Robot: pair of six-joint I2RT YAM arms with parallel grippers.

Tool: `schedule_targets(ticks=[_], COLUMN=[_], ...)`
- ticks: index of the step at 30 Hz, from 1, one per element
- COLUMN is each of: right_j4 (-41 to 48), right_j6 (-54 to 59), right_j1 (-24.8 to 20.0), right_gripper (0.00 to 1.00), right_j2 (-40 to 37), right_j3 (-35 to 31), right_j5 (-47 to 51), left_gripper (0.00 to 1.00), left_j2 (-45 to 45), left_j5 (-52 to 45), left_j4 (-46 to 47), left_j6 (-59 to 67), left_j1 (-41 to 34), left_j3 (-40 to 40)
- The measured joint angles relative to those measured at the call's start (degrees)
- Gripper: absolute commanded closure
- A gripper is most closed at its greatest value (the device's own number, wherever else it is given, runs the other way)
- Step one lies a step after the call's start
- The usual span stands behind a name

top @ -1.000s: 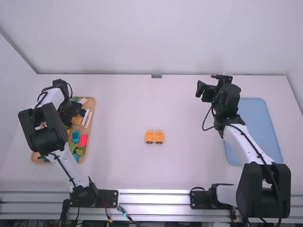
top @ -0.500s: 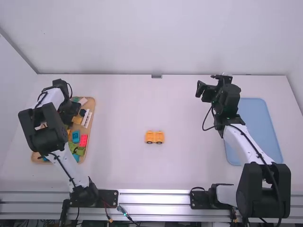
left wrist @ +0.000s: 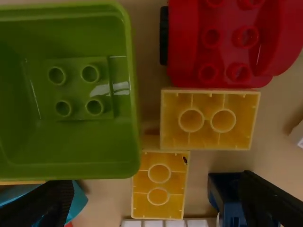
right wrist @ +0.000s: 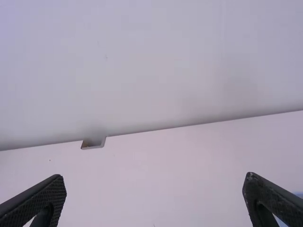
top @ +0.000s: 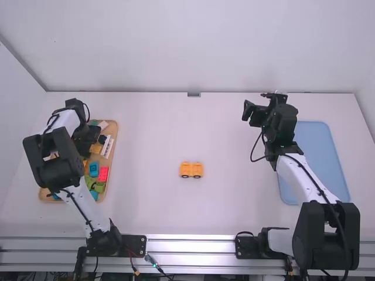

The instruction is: Assemble lego blocks to make yellow taxi

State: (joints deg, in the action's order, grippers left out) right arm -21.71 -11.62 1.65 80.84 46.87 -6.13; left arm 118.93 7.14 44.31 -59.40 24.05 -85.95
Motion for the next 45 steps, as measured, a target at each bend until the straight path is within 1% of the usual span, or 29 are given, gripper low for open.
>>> schedule_targets(ticks=[3, 9, 13, 15, 18, 19, 22, 24, 25, 29, 32, 36, 40, 45], right_j4=[0.04, 0.04, 0.04, 0.07, 0.07, 0.07, 0.07, 0.04, 0.04, 0.07, 0.09, 0.07, 0.04, 0.04], right_j6=[0.02, -0.13, -0.17, -0.13, -0.07, -0.11, -0.07, -0.07, 0.00, -0.04, 0.00, 0.00, 0.04, -0.02], right_j1=[0.00, 0.02, 0.00, 0.00, 0.00, 0.00, 0.02, 0.02, 0.02, 0.07, 0.07, 0.07, 0.07, 0.07], right_gripper=[0.01, 0.01, 0.01, 0.01, 0.01, 0.01, 0.01, 0.01, 0.01, 0.01, 0.01, 0.01, 0.01, 0.01], right_j2=[0.00, 0.00, 0.00, 0.00, 0.00, 0.00, 0.00, 0.00, 0.00, 0.00, 0.00, 0.00, 0.00, 0.00], right_j3=[0.00, 0.00, 0.00, 0.00, 0.00, 0.00, 0.00, 0.00, 0.00, 0.00, 0.00, 0.00, 0.00, 0.00], right_j5=[-0.02, -0.09, -0.13, -0.13, -0.17, 0.04, 0.00, -0.11, -0.13, -0.22, -0.15, -0.24, 0.07, 0.04], left_gripper=[0.13, 0.09, 0.15, 0.16, 0.12, 0.12, 0.22, 0.20, 0.22, 0.16, 0.15, 0.14, 0.14, 0.17], left_j2=[0.00, 0.00, 0.00, 0.00, 0.00, 0.00, 0.00, 0.00, 0.00, 0.00, 0.00, 0.00, 0.20, 0.22], left_j5=[0.04, 1.46, 1.97, 2.19, 2.47, 2.51, 2.78, 2.82, 2.86, 2.69, 2.23, 2.19, -0.79, -1.51], left_j4=[-0.79, -2.86, -4.28, -4.57, -4.50, -4.46, -3.67, -3.45, -3.26, -3.21, -2.91, -1.86, 1.75, 2.38], left_j6=[-0.20, -0.87, -0.44, 0.02, 0.94, 1.01, 1.31, 1.31, 1.33, 3.13, 4.94, 6.71, 8.52, 9.20], left_j1=[-0.17, -0.81, -0.81, -0.81, -0.81, -0.81, -0.81, -0.79, -0.81, -0.63, -0.20, -0.15, -1.05, -1.14], left_j3=[0.63, 2.73, 3.63, 3.85, 3.85, 3.85, 3.85, 3.82, 3.85, 3.85, 3.82, 3.82, 4.39, 4.61])
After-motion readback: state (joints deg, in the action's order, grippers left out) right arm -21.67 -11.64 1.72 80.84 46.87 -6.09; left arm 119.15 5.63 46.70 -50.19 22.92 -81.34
